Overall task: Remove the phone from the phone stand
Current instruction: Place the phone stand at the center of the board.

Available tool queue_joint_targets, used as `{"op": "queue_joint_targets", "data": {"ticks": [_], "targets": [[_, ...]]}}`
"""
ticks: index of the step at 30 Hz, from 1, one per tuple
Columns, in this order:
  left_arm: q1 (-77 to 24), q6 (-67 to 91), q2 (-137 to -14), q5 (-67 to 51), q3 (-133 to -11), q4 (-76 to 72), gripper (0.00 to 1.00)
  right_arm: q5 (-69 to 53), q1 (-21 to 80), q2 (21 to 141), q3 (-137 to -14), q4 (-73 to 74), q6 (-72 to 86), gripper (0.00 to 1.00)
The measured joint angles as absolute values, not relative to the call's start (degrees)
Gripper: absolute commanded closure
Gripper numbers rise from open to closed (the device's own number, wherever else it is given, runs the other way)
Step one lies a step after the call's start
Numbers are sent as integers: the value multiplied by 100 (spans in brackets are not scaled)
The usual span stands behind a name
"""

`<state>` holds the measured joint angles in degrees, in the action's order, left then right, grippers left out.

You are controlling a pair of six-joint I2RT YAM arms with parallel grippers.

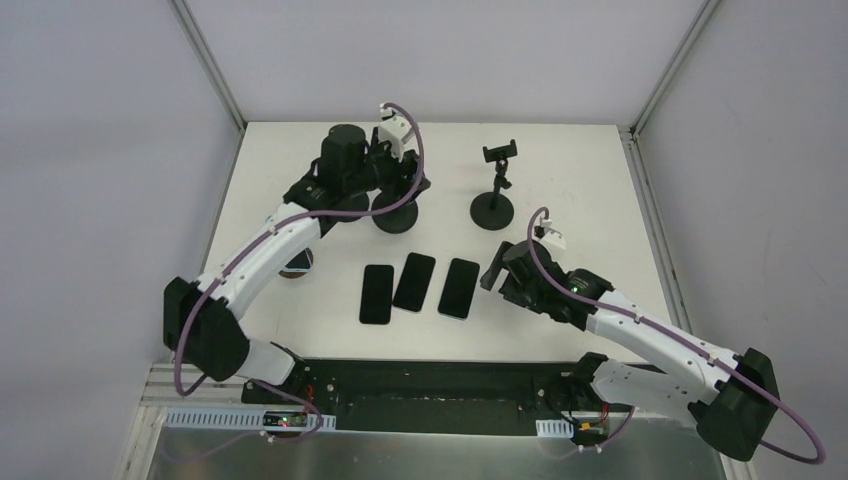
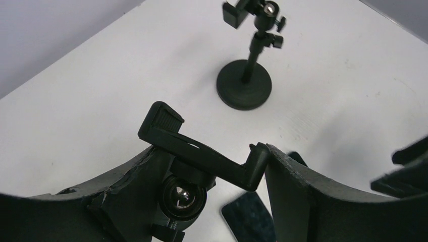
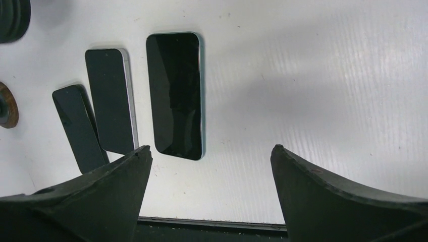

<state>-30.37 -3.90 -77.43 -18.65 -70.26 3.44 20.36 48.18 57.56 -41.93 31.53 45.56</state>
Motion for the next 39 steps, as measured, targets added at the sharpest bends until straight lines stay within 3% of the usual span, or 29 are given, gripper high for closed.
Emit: {"op": "queue_joint_targets", "data": {"ticks": [11, 17, 19, 22, 24, 31, 39], "targets": [[-2502, -30, -10134, -2405, -8952, -320, 100, 2027, 4882, 4746, -3350, 3463, 5253, 10], [-2255, 294, -10890, -2488, -9559, -530, 89, 2040, 4925, 4504, -3273, 3651, 5476, 10], [-2196, 445, -11098, -2532, -9642, -563, 77, 2053, 4930, 4501, -3273, 3697, 5509, 10], [-2158, 657, -11323, -2571, -9642, -572, 44, 2067, 4941, 4506, -3273, 3736, 5542, 10], [-2158, 755, -11439, -2609, -9642, -622, 4, 2075, 4945, 4532, -3273, 3752, 5555, 9], [-2171, 978, -11266, -2344, -9406, -943, 1, 2189, 4958, 4744, -3286, 3876, 5638, 6], [-2176, 1157, -9950, -1573, -8399, -648, 1, 2512, 4960, 4840, -3760, 4285, 5653, 2]]}}
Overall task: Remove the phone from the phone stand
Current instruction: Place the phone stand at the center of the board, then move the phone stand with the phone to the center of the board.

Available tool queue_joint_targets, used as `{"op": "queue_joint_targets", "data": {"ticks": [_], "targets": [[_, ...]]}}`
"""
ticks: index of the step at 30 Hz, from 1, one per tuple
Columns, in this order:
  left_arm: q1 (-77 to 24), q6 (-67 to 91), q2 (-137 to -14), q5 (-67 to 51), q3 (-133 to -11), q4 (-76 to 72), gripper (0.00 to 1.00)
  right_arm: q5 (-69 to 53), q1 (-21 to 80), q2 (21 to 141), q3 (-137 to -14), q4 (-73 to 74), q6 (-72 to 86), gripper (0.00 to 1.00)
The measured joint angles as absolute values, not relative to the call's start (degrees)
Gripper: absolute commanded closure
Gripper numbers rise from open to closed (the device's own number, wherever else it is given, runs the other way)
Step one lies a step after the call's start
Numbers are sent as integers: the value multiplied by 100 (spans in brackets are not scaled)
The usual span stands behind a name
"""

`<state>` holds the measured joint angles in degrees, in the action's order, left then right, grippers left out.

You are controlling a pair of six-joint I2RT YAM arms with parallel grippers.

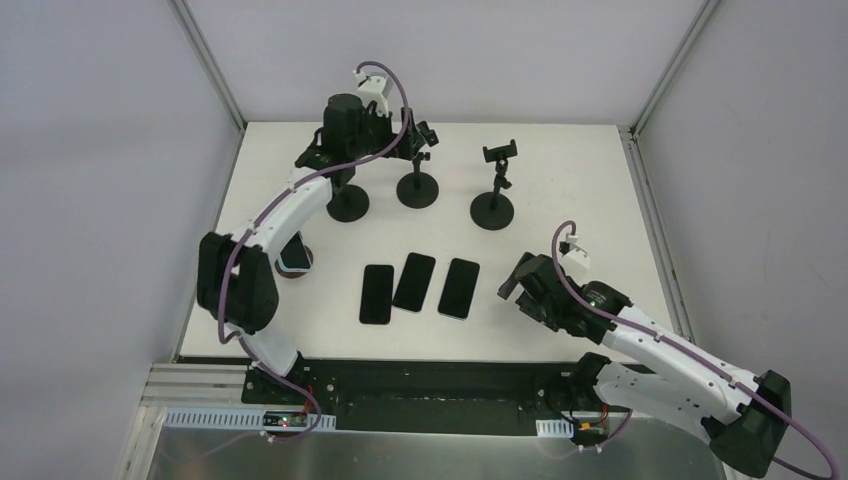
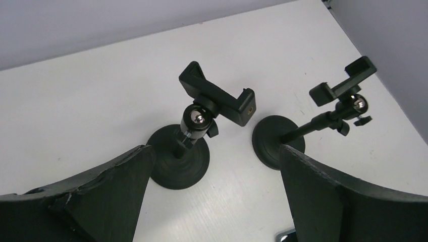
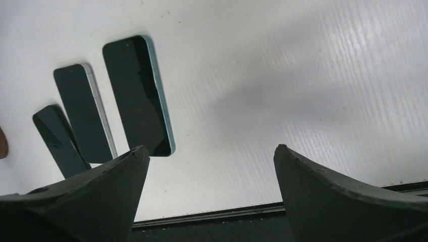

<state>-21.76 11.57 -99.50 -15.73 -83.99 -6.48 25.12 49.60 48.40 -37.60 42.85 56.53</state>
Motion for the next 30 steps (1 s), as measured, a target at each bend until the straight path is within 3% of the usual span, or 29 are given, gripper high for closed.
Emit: {"op": "queue_joint_targets", "data": {"ticks": [8, 18, 30], "targets": [[-2180, 1142, -8239, -965, -8237, 628, 1, 2580, 4960, 4838, -4104, 4268, 5323, 1], [-2167, 1205, -5537, -414, -6517, 2091, 1, 1935, 4960, 5188, -4694, 3682, 4657, 1], [-2165, 1804, -2346, 720, -4989, 3942, 1, 228, 5048, 7894, -6204, 2355, 4261, 1]]}}
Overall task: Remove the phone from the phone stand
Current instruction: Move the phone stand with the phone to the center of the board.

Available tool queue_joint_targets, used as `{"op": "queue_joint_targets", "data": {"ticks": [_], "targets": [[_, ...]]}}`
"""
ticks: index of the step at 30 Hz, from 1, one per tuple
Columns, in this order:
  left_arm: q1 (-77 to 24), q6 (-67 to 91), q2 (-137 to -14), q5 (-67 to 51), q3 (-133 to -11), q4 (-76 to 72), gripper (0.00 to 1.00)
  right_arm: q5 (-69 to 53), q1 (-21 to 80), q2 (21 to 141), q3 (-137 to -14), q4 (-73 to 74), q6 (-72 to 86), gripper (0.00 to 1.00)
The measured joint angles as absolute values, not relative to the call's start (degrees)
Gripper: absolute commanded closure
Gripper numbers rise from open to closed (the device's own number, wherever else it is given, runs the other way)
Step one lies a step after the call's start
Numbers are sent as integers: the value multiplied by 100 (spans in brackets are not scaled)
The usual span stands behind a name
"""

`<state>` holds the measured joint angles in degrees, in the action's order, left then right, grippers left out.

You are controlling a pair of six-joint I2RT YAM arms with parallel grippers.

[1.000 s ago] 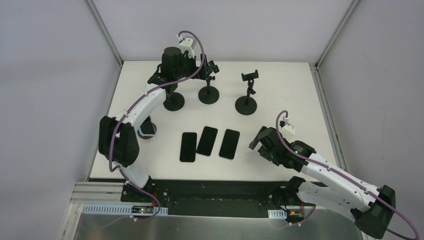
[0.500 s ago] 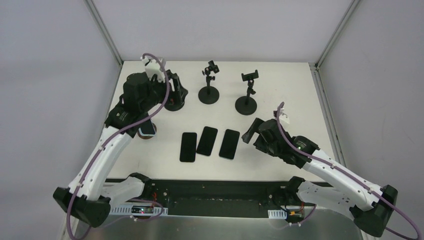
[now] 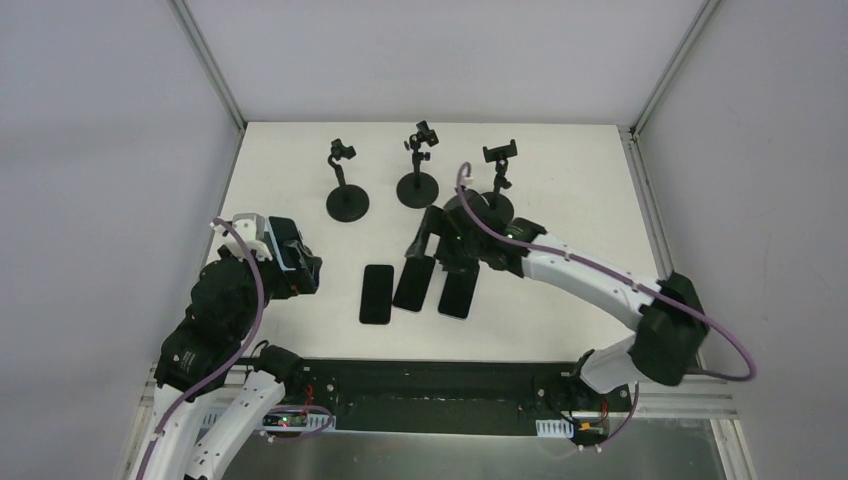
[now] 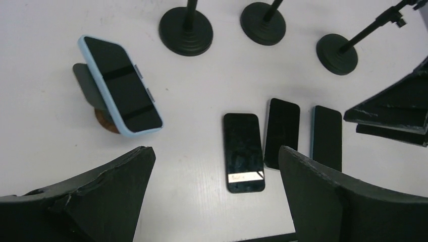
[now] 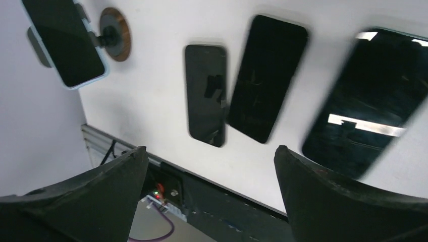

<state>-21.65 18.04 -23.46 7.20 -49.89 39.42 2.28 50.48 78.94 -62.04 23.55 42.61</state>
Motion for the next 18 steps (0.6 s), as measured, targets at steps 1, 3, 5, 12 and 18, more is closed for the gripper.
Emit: {"op": "queue_joint_targets", "data": {"ticks": [1, 3, 5, 12, 18], "targets": [[-2165, 1802, -2235, 838, -4993, 4058, 1, 113, 5100, 8239, -6493, 2283, 4241, 1], [-2165, 1772, -2189, 1070, -5026, 4320, 1, -84, 5245, 8927, -7142, 2150, 4176, 1], [-2165, 1730, -2189, 1249, -5043, 4556, 1, -266, 5391, 9502, -7736, 2051, 4117, 1], [-2165, 1608, -1970, 1527, -5577, 5019, 1, -1160, 5649, 11290, -9485, 1356, 4174, 1], [-2165, 1487, -1909, 1575, -5983, 5022, 1, -1472, 5736, 12682, -10836, 947, 4309, 3]]}}
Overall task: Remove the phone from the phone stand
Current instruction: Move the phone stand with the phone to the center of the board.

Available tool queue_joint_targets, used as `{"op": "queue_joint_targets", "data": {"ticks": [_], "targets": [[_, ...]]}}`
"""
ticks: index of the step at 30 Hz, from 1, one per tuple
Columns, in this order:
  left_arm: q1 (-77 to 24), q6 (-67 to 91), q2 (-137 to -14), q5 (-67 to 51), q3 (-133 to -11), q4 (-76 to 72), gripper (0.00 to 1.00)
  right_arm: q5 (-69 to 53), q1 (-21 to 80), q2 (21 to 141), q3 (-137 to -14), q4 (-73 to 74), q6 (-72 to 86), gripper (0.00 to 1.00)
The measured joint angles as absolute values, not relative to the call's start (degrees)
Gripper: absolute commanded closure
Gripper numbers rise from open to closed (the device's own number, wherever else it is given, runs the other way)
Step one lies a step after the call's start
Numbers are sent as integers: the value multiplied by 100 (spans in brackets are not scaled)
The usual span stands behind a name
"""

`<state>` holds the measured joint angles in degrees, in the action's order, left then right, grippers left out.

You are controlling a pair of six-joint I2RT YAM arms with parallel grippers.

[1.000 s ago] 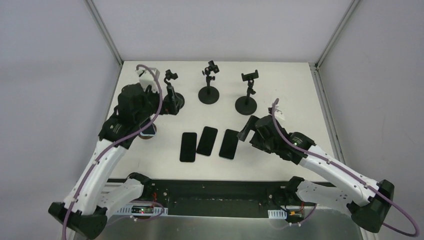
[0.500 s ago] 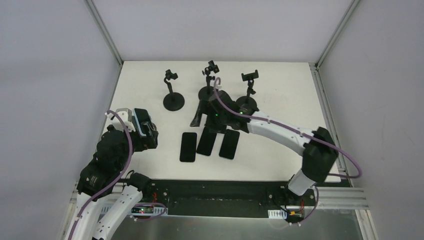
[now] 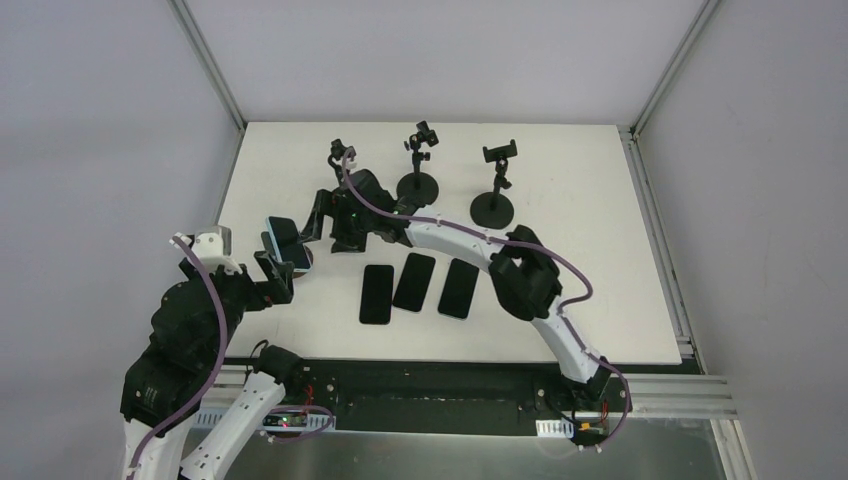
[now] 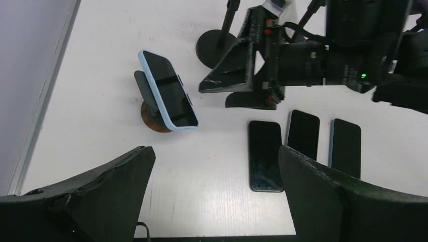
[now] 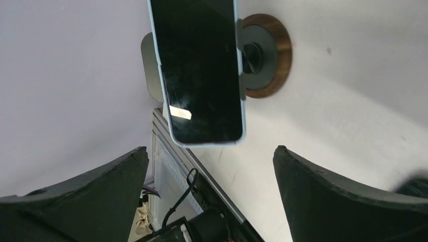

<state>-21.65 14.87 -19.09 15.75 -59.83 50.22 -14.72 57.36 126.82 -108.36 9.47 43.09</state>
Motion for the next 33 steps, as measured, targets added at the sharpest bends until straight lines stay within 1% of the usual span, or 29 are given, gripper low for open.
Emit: {"op": "queue_joint_targets", "data": {"ticks": [4, 8, 15, 23, 33], "targets": [[-2167, 1406, -1909, 1566, -5986, 5096, 1, -1632, 5848, 13552, -11705, 827, 4368, 3], [-2165, 1352, -1909, 1514, -5986, 5183, 1, -1723, 5959, 13985, -12070, 751, 4394, 3], [-2165, 1278, -1909, 1393, -5986, 5221, 1, -1723, 6071, 14145, -12213, 617, 4392, 3], [-2165, 1197, -1909, 1365, -5986, 5273, 1, -1726, 6090, 14298, -12481, 589, 4392, 7], [-2167, 1094, -1911, 1347, -5865, 5301, 1, -1723, 6119, 14610, -12857, 628, 4412, 7]]}}
